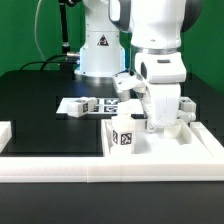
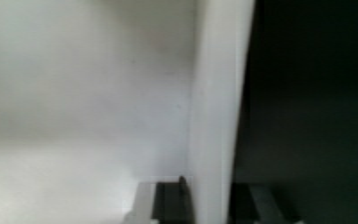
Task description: Assemble one leg
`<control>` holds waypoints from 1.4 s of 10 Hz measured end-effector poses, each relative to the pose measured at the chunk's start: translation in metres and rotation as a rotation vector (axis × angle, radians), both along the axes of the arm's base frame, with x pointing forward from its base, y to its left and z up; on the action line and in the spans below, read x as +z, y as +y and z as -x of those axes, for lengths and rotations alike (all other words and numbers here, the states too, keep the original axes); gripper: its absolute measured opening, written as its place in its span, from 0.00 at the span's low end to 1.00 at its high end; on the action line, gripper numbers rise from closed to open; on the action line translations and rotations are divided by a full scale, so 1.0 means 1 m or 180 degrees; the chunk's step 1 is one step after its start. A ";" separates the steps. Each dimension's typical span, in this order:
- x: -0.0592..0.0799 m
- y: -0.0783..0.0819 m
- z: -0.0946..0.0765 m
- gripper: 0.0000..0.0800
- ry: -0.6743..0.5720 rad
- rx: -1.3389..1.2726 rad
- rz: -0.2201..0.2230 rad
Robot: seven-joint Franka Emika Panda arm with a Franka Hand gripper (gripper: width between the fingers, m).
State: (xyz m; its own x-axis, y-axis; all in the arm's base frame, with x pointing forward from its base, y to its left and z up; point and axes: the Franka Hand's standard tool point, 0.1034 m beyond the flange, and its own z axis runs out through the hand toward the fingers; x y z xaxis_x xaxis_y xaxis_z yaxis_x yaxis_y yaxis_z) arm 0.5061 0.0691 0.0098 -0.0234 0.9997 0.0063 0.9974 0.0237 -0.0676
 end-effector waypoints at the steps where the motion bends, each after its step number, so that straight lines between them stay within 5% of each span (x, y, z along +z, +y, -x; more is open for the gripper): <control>1: 0.001 0.006 0.000 0.08 -0.0004 -0.0098 -0.0001; 3: 0.003 0.009 0.000 0.08 -0.0004 -0.0268 0.0016; 4: 0.008 0.015 0.000 0.16 -0.0021 -0.0315 0.0015; 5: 0.018 0.017 0.000 0.41 -0.0026 -0.0342 0.0029; 6: 0.027 0.019 0.001 0.41 -0.0024 -0.0400 0.0051; 8: 0.060 0.024 0.004 0.73 -0.0089 -0.0612 0.0102; 9: 0.072 0.026 0.006 0.80 -0.0120 -0.0782 0.0123; 11: 0.086 0.038 0.013 0.81 -0.0196 -0.1248 0.0126; 14: 0.085 0.046 0.016 0.81 -0.0185 -0.1459 0.0127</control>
Offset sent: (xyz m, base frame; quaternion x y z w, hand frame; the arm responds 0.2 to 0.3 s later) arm -0.0051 0.0149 0.0174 -0.0211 -0.0148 0.0379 0.9989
